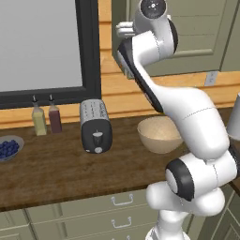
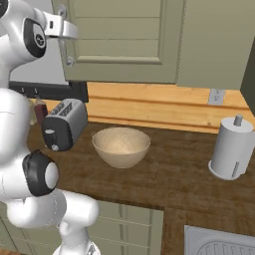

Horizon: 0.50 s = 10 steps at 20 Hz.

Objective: Open the cabinet, pick up the bread from the cabinet and place it in the basket. Then move the basket to the dining counter.

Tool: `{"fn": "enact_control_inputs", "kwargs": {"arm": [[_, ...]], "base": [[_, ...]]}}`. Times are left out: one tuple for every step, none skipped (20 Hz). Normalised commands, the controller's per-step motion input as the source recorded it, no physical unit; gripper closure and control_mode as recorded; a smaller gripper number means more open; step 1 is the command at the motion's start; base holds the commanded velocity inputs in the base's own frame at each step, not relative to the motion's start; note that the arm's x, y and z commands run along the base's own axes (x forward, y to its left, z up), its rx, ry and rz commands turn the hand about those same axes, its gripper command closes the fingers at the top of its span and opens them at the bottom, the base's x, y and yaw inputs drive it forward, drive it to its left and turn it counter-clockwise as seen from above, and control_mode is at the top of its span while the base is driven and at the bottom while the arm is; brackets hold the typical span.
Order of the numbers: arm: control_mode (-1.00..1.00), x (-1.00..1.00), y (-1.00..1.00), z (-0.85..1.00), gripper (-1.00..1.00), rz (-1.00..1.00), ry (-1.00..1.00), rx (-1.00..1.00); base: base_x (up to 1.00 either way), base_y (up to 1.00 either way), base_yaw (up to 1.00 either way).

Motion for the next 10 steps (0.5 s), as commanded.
{"fn": "enact_control_inputs", "kwargs": {"arm": [[-1.00, -1.00, -0.41, -0.13, 1.00, 0.07, -0.02, 0.08], [-1.00, -1.00, -0.51, -0.16, 1.00, 0.12, -0.03, 0.10], [-1.00, -1.00, -0.61, -0.15, 1.00, 0.13, -0.05, 0.12], [-1.00, -1.00, -0.81, -0.08, 1.00, 0.15, -0.04, 0.17], [-1.00, -1.00, -0.92, -0.04, 1.00, 0.17, -0.02, 0.21], [-1.00, -1.00, -0.98, 0.00, 1.00, 0.19, 0.00, 0.24], [-1.00, -1.00, -1.00, 0.00, 1.00, 0.22, 0.00, 0.25], [-1.00, -1.00, -1.00, 0.00, 1.00, 0.25, 0.00, 0.26], [-1.00, -1.00, -1.00, 0.00, 1.00, 0.28, 0.00, 0.25], [-1.00, -1.00, -1.00, 0.00, 1.00, 0.31, 0.00, 0.25]], "base": [[0.00, 0.00, 0.00], [0.00, 0.00, 0.00], [0.00, 0.00, 0.00], [0.00, 0.00, 0.00], [0.00, 0.00, 0.00], [0.00, 0.00, 0.00], [0.00, 0.00, 0.00], [0.00, 0.00, 0.00], [0.00, 0.00, 0.00], [0.00, 0.00, 0.00]]}}
